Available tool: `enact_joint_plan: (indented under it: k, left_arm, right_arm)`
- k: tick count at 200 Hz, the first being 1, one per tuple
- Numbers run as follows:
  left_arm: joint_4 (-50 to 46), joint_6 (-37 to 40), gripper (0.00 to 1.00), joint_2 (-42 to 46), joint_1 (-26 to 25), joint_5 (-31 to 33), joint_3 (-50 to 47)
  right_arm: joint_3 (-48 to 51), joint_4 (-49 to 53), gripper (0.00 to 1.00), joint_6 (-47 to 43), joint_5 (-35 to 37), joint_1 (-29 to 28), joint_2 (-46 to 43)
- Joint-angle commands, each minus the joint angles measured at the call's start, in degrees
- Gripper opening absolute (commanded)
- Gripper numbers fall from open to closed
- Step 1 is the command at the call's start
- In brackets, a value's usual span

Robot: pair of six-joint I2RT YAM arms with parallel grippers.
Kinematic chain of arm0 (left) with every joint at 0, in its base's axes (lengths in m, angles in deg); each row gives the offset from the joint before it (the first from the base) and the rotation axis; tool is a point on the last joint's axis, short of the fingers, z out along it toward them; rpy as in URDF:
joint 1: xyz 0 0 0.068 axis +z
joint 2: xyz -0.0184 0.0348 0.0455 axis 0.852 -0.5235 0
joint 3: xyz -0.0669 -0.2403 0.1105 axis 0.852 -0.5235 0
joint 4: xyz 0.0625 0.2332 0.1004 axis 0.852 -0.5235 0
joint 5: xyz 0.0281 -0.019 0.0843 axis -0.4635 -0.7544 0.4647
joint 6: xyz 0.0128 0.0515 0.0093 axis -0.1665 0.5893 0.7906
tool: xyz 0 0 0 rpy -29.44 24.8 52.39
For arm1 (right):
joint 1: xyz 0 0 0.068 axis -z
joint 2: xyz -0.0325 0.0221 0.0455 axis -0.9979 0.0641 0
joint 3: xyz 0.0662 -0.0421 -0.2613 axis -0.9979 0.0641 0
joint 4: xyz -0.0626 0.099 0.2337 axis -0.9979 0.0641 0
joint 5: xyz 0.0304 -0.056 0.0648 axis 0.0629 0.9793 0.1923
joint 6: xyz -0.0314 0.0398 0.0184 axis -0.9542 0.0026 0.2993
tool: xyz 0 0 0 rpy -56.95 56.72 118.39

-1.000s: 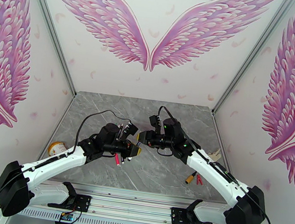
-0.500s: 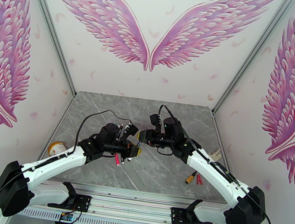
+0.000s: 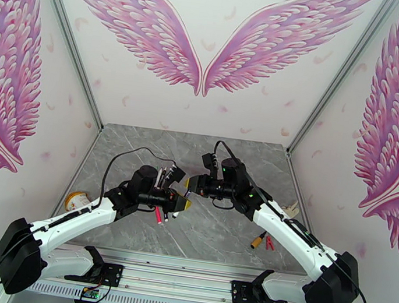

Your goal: Open the pen caps

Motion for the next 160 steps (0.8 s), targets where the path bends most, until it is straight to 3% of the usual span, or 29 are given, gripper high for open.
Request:
enact_joint_plan:
  k: [1,25,65,89,112,141,160]
  left_arm:
    - [-1.89,0.76,0.02,1.21,0.53,-1.72,0.78]
    - [-11.03,6.49,0.01,1.77,-3.52,10.52,3.64]
    - [-17.89,11.57,0.01,1.47,-12.31,33.99,7.06]
    - [-19.77,12.91,0.01,0.44,-16.09,42.24,8.52]
    - [-18.22,11.60,0.01,0.28,-15.68,38.09,8.20]
    - [-10.75,7.11,0.00,1.09,-10.12,18.00,5.43]
    - [-6.26,4.72,0.00,2.00,-7.21,9.19,3.62]
  right_arm:
    - [-2.84,-1.77,0.08,-3.71,-4.93,0.21,-1.43]
    - [-4.52,2.94,0.04,-3.31,1.27,0.42,-1.85]
    - [-5.22,9.44,0.00,-0.16,13.52,0.69,-1.83]
    - [-5.55,11.08,0.00,0.86,17.27,1.02,-2.35]
    - [-5.03,11.11,0.00,0.71,18.79,1.61,-3.65]
    - [-2.90,5.69,0.00,-2.21,12.01,3.11,-6.10]
    - [-1.78,2.84,0.00,-3.08,6.69,4.85,-7.33]
